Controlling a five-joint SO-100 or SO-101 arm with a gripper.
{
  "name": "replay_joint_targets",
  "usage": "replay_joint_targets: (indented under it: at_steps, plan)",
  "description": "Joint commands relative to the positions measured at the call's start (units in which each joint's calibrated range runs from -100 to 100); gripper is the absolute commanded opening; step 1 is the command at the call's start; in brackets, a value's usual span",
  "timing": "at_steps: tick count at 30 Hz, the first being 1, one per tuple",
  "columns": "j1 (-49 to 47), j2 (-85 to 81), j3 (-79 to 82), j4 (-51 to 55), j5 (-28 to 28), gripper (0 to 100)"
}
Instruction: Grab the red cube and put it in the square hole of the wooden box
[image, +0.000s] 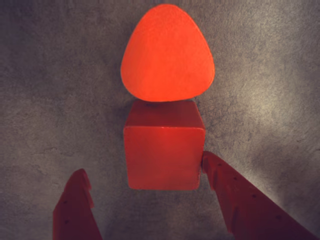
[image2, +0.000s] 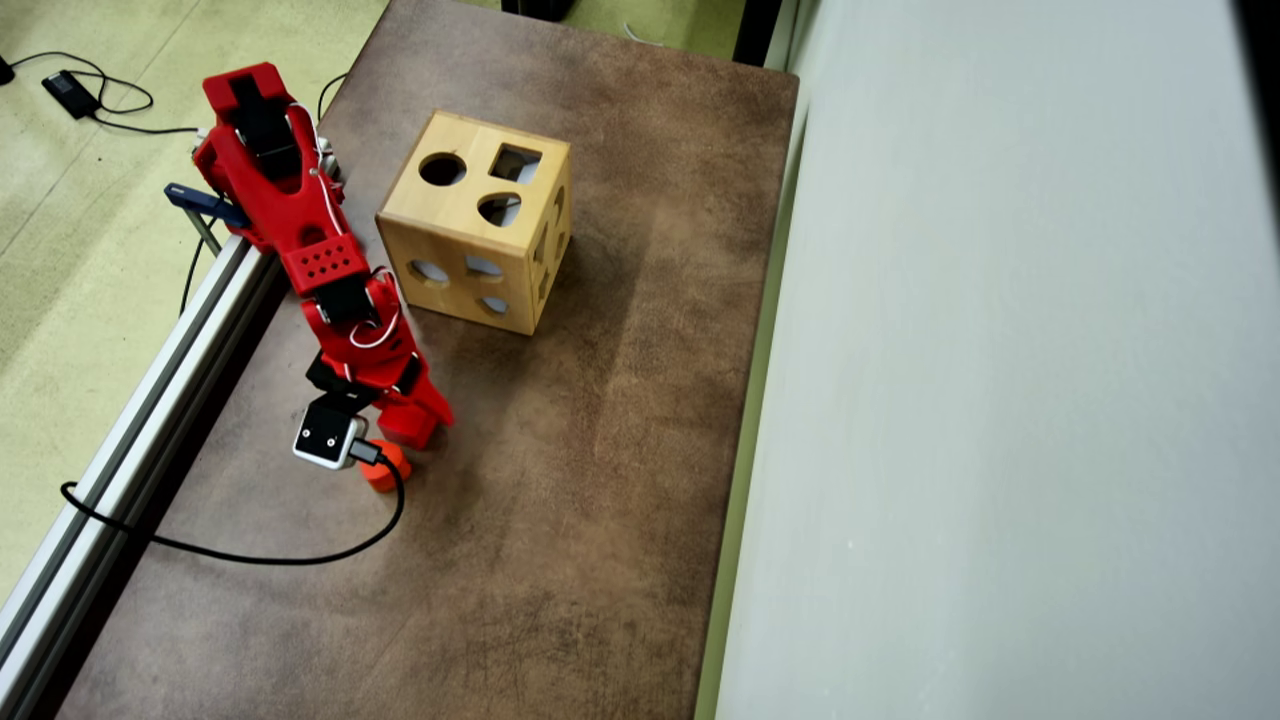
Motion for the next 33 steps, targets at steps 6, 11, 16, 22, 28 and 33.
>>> replay_joint_targets:
  at_steps: [6,11,16,22,28,33]
  plan:
    - [0.1,2.0,-2.2,-0.6,-0.1,34]
    - [0.2,3.2,-2.5,-0.7,-0.1,34]
    - [0.2,2.8,-2.5,-0.6,-0.1,34]
    - [0.2,2.6,-2.5,-0.7,-0.1,33]
    - [0.3,2.4,-2.5,-0.7,-0.2,16]
    - [0.3,2.3,-2.5,-0.8,-0.6,1]
